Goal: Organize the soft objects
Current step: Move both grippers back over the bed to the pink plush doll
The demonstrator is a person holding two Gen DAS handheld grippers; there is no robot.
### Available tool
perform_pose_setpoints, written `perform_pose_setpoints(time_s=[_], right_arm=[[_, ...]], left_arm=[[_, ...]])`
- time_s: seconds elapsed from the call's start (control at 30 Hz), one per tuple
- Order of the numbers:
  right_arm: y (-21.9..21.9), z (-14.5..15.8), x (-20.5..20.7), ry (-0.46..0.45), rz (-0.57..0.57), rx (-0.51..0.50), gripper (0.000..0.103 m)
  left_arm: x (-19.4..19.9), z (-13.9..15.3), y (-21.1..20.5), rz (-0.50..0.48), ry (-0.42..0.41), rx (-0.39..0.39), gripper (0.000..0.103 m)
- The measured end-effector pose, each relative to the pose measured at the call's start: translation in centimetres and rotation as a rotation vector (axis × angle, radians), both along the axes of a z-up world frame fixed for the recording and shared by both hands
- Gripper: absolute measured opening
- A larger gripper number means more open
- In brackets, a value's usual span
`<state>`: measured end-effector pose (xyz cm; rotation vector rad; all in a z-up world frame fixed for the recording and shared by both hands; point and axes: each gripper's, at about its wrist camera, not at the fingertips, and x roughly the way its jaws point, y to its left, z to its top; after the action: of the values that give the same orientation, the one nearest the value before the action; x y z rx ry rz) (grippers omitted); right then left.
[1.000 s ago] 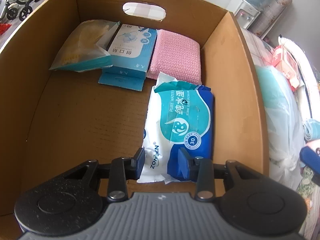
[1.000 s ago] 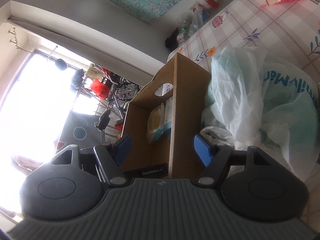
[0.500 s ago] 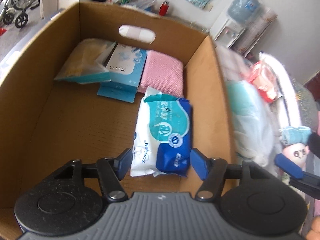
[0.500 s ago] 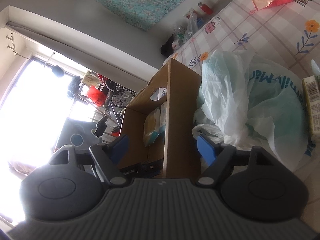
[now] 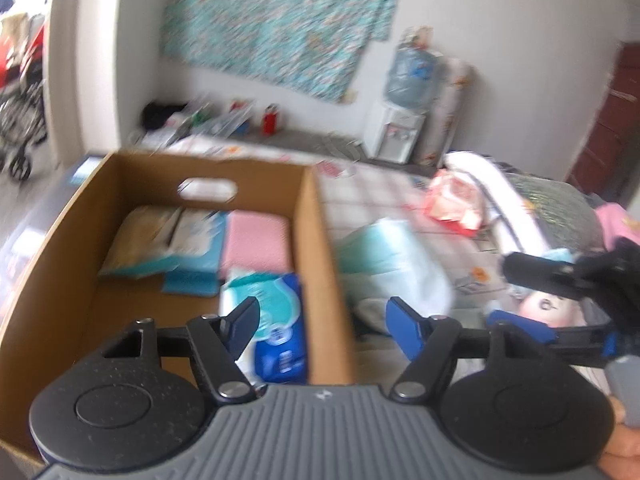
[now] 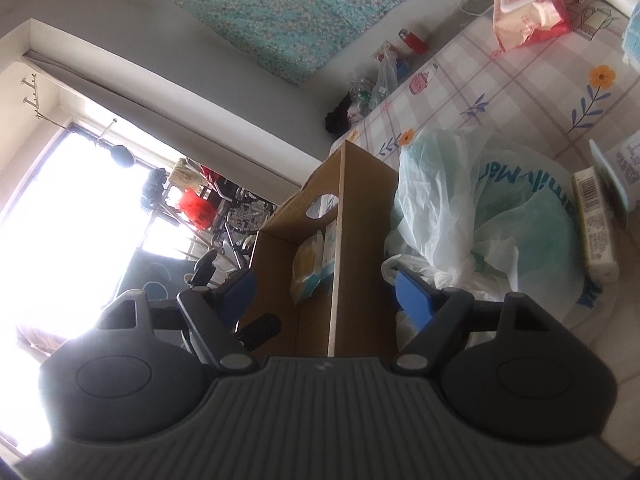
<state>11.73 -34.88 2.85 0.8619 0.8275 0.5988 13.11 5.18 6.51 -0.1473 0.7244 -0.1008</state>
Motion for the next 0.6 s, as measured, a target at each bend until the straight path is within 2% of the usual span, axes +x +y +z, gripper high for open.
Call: perform_pose_setpoints(time_s=[0.13, 0.33, 0.43, 0.6], right_arm=[[-1.8, 0.5, -0.7, -0.021, -0.034, -0.004, 0.078], [-6.4, 1.7, -1.5, -0.059, -0.111, -0.054, 0.078], [-9.3, 2.5, -1.8, -0.079, -0.150, -0.124, 0.078], [-15.0, 3.3, -1.7, -0.076, -0.209, -0.313, 0.078]], left_arm=[[-0.2, 0.9, -4.1, -0.098, -0.053, 0.029, 0.075], [0.7, 0.7, -10.7, -0.246, -0.067, 0.005, 0.075], [0.9, -0.5, -14.0, -0.325, -0.072, -0.008, 0.075], [1.2, -3.5, -19.1, -0.439, -0.077, -0.010, 0.074]])
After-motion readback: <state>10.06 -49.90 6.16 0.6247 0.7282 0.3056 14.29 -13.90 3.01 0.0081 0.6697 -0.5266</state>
